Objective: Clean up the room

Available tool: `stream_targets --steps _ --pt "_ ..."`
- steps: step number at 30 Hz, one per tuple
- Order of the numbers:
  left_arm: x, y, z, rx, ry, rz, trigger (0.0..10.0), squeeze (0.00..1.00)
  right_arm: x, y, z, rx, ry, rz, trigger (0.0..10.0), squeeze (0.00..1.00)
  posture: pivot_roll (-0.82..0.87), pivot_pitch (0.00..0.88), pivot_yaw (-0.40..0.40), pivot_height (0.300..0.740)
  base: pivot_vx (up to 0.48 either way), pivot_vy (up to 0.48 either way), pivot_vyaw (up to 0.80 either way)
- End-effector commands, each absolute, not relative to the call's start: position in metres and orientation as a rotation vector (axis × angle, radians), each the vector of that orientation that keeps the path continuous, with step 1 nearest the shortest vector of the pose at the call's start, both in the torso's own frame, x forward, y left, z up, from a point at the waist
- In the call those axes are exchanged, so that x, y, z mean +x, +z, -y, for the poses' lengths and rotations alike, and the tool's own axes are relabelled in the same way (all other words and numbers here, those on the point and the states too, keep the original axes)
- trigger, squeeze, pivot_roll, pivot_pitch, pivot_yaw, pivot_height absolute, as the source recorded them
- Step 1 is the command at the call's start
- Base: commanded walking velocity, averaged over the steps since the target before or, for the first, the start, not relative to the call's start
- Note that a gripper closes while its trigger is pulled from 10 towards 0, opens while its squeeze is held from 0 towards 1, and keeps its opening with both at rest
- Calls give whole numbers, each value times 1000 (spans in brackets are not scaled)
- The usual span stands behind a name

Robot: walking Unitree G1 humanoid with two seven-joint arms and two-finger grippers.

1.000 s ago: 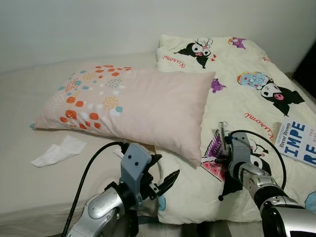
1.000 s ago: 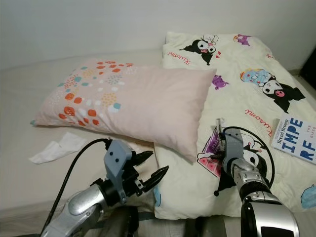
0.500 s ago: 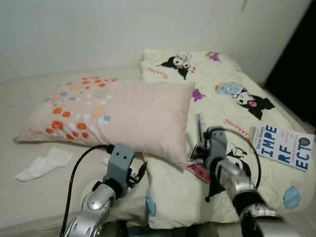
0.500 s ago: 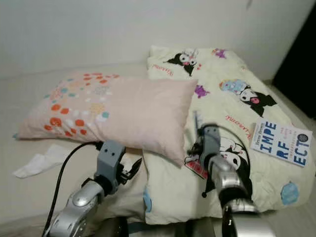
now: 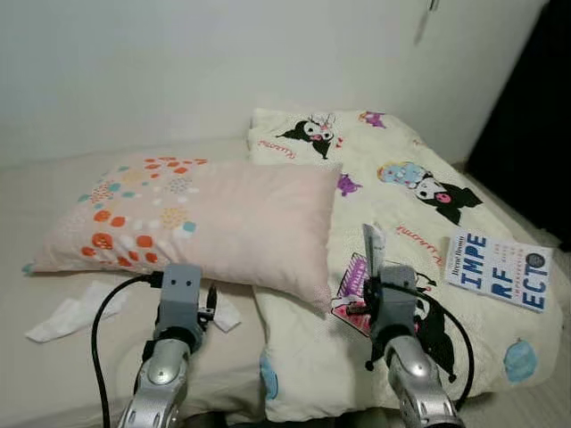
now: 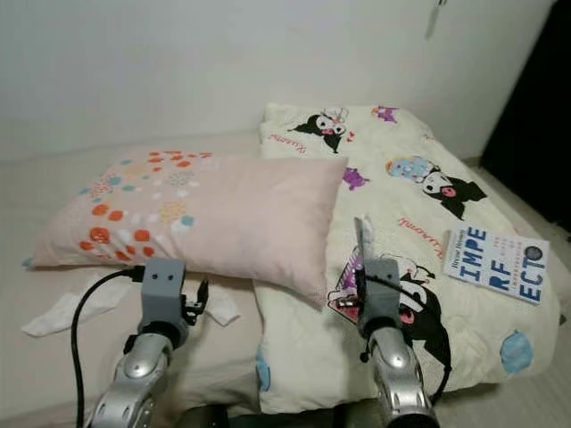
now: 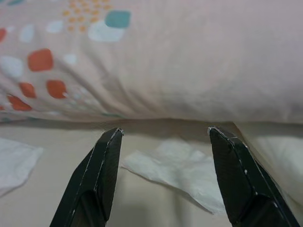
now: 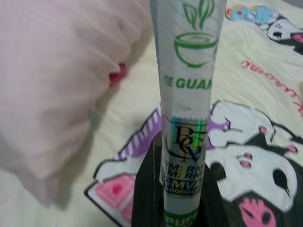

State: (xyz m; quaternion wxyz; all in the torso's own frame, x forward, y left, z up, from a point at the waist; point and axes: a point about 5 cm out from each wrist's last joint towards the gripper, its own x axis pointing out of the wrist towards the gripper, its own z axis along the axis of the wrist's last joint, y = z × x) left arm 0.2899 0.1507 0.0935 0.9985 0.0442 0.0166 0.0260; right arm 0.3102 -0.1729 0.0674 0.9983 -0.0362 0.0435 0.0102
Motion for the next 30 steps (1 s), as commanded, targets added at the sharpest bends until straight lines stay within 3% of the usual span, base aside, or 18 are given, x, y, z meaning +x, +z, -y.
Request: stream_targets --steps 1,30 --pt "289 90 -149 99 45 -41 10000 0 307 66 168 -51 34 -77 10000 0 -25 102 -7 602 0 0 0" --pt "306 97 -141 145 17 10 10000 0 296 56 152 -13 28 -122 10000 0 2 76 0 727 0 0 0"
